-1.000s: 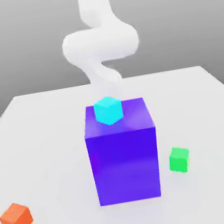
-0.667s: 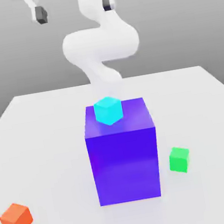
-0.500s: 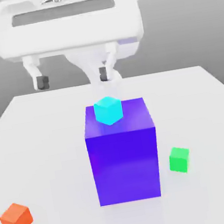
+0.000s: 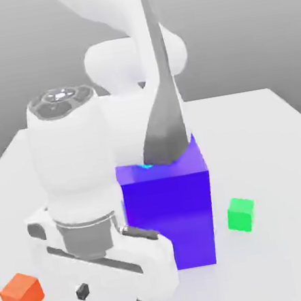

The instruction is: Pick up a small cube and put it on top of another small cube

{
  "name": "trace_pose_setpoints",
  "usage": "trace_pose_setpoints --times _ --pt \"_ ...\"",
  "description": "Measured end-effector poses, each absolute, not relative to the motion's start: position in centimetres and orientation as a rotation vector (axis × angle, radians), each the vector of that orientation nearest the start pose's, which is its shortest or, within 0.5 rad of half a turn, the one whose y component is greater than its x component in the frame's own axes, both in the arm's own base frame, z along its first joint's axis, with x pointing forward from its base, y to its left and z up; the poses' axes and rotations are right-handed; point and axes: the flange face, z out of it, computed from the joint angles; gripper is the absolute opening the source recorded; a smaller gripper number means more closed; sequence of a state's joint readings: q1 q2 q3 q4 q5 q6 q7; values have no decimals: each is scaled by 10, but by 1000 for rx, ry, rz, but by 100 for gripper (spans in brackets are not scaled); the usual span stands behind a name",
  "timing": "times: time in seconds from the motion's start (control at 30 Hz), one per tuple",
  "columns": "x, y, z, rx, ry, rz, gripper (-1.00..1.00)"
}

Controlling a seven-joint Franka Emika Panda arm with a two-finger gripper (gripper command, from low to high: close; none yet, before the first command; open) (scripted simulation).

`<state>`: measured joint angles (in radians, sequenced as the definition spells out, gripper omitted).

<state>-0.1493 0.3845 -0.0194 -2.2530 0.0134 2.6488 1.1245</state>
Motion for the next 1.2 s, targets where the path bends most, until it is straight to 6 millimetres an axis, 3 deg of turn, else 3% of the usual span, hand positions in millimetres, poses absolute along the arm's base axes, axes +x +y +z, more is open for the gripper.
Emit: trace_pose_setpoints --times 0.1,0.13,0.37,0.53,0.7,0.8,0.9,1.03,1.2 --pt "533 -93 148 -2491 1914 -2 0" --pt "533 -93 135 -2491 1914 -1 -100" --pt "533 -92 133 -2490 1914 -1 -100" --pt "535 -88 188 -2519 1882 10 -100" --pt "522 -15 212 -2751 1501 59 -100" --pt "497 38 226 -2879 1201 79 -100" --pt "459 89 237 -2981 873 88 -100" --pt "394 159 248 -3076 362 95 -100" --pt "319 186 253 -3096 -135 88 -100"
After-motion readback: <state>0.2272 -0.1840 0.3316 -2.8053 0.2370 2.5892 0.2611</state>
